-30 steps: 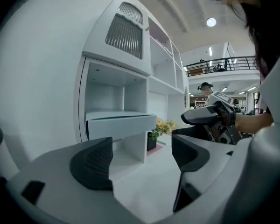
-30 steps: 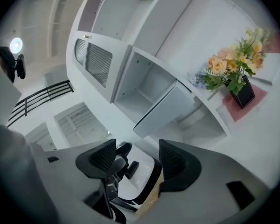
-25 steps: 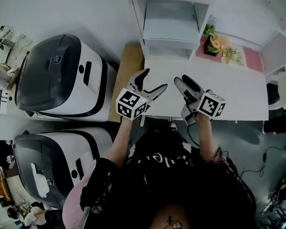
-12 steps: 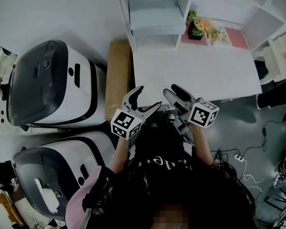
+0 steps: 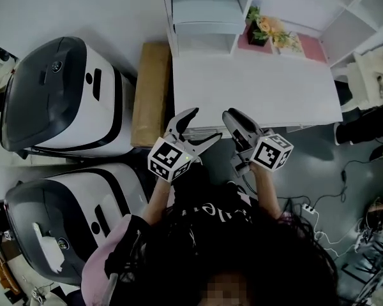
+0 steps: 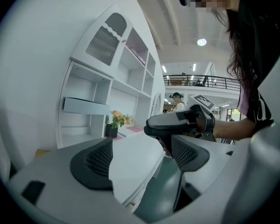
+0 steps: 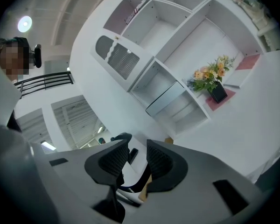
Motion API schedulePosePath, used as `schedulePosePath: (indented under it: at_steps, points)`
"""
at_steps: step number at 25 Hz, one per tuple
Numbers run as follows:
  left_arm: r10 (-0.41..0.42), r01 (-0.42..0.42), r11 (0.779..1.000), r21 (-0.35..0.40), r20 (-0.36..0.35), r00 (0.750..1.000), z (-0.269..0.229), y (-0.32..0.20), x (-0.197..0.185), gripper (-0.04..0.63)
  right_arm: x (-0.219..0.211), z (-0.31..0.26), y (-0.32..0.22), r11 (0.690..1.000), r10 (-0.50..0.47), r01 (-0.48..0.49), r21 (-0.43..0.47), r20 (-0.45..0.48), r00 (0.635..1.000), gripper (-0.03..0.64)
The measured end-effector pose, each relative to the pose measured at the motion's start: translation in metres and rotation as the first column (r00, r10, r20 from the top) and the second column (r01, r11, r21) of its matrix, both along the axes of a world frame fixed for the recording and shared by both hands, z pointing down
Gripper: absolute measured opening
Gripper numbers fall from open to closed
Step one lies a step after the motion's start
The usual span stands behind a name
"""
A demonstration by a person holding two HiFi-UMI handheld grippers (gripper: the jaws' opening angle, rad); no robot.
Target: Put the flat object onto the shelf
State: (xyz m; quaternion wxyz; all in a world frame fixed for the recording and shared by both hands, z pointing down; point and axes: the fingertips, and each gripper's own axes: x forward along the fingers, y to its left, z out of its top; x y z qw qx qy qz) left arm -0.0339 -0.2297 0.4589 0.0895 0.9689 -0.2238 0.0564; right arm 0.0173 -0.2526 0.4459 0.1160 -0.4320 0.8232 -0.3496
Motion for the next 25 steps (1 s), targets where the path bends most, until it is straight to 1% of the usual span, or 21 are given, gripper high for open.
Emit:
schedulePosePath:
  at_steps: [3, 5, 10, 14, 20, 22, 25]
  points:
    - [-0.007, 0.007, 1.000, 0.028, -0.003, 1.000, -0.011, 0.013, 0.011, 0.408, 0.008, -0.008, 0.014, 1.000, -0.020, 0.021, 0.021, -0.011, 1.000, 0.131]
    - [-0.020, 0.020, 0.999, 0.034, -0.007, 1.000, -0.015, 0.024, 0.019, 0.408, 0.016, -0.011, 0.028, 0.999, -0.035, 0.035, 0.037, -0.017, 0.999, 0.111]
    - [-0.085, 0.085, 0.995, 0.048, -0.014, 0.996, -0.027, 0.060, 0.043, 0.408, 0.047, -0.014, 0.079, 0.996, -0.071, 0.073, 0.056, -0.023, 0.997, 0.087]
    - [-0.149, 0.150, 0.987, 0.052, -0.023, 0.989, -0.031, 0.099, 0.067, 0.408, 0.075, -0.015, 0.126, 0.992, -0.109, 0.111, 0.065, -0.035, 0.993, 0.081]
    - [-0.196, 0.196, 0.979, 0.056, -0.006, 0.981, -0.026, 0.171, 0.101, 0.408, 0.108, -0.003, 0.194, 0.986, -0.152, 0.153, 0.063, -0.018, 0.988, 0.078]
    - [-0.223, 0.223, 0.973, 0.056, -0.006, 0.975, -0.025, 0.194, 0.106, 0.390, 0.112, 0.001, 0.217, 0.984, -0.169, 0.170, 0.054, -0.011, 0.985, 0.078]
    - [-0.264, 0.263, 0.962, 0.071, -0.001, 0.965, -0.025, 0.223, 0.107, 0.310, 0.115, 0.007, 0.244, 0.981, -0.185, 0.185, 0.050, -0.001, 0.983, 0.078]
